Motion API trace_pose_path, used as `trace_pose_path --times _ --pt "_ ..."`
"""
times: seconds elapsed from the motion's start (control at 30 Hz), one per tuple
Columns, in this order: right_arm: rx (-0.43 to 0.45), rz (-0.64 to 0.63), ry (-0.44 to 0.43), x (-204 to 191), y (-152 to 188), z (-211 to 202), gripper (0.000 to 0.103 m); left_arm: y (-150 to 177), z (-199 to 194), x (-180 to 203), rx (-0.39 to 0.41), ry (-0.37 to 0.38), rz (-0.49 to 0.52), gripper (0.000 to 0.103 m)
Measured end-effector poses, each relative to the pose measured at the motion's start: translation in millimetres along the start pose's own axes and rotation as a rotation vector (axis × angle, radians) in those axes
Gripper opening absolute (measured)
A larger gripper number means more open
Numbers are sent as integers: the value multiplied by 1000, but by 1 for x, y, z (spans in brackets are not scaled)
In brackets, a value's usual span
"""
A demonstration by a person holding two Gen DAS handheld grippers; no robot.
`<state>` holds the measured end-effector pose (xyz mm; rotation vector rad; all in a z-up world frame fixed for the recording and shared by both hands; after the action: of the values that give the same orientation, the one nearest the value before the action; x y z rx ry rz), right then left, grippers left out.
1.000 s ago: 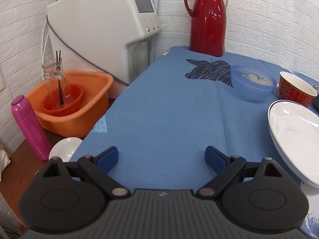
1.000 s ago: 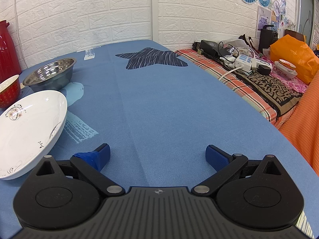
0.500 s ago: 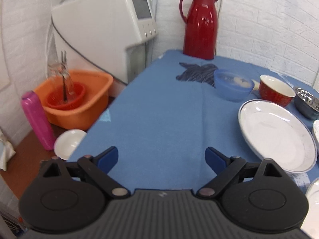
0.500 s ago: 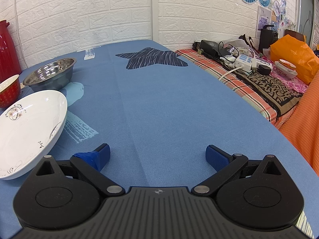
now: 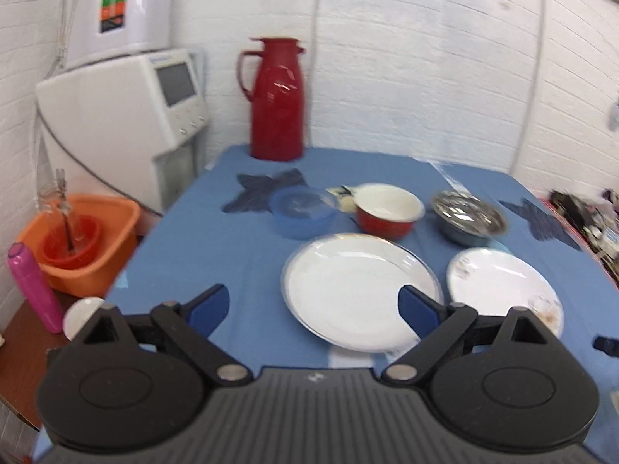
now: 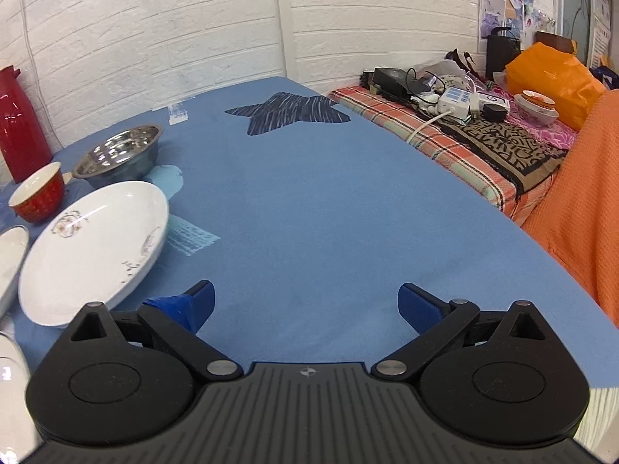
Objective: Organize plates and bowls
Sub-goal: 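Move the right tool to the rim of the large gold-rimmed plate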
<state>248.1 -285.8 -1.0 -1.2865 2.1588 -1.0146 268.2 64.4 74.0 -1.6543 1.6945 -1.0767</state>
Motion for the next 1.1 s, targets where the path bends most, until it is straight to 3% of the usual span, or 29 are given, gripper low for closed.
trace_pose_path --times 0.17,0.3,0.47,0.6,0.73,0.9,1.0,1.1 --pt "94 -23 -202 -18 1 -64 89 35 -1 8 -96 82 -87 93" --pt "145 44 -296 -26 22 -85 89 56 2 3 -135 70 -122 93" --pt "26 31 -408 -45 37 -66 89 69 1 3 -162 12 -77 93" --pt "-42 -10 -528 -55 42 -55 87 73 4 4 -199 43 -103 93" --pt "-92 -70 -584 -61 46 -55 86 80 5 10 -251 47 -87 93" --pt "-144 -158 -570 -71 55 -55 87 89 12 5 -290 105 -87 93" --pt "-121 -232 -500 -77 61 -64 86 89 16 4 -292 151 -64 93" --pt "-133 -256 -486 -84 63 -66 86 86 17 4 -281 163 -27 93"
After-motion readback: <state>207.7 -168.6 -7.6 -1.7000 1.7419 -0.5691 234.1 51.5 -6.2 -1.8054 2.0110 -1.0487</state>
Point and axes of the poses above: each gripper's, at about its wrist camera, not at the fingertips, and z roughly the way its jaws point, x to its right, y to its underside, the point moved 1 cm from there along z, roughly the way its jaws point, and after that the axes turned 9 degrees about y, right-handed, at the moved point
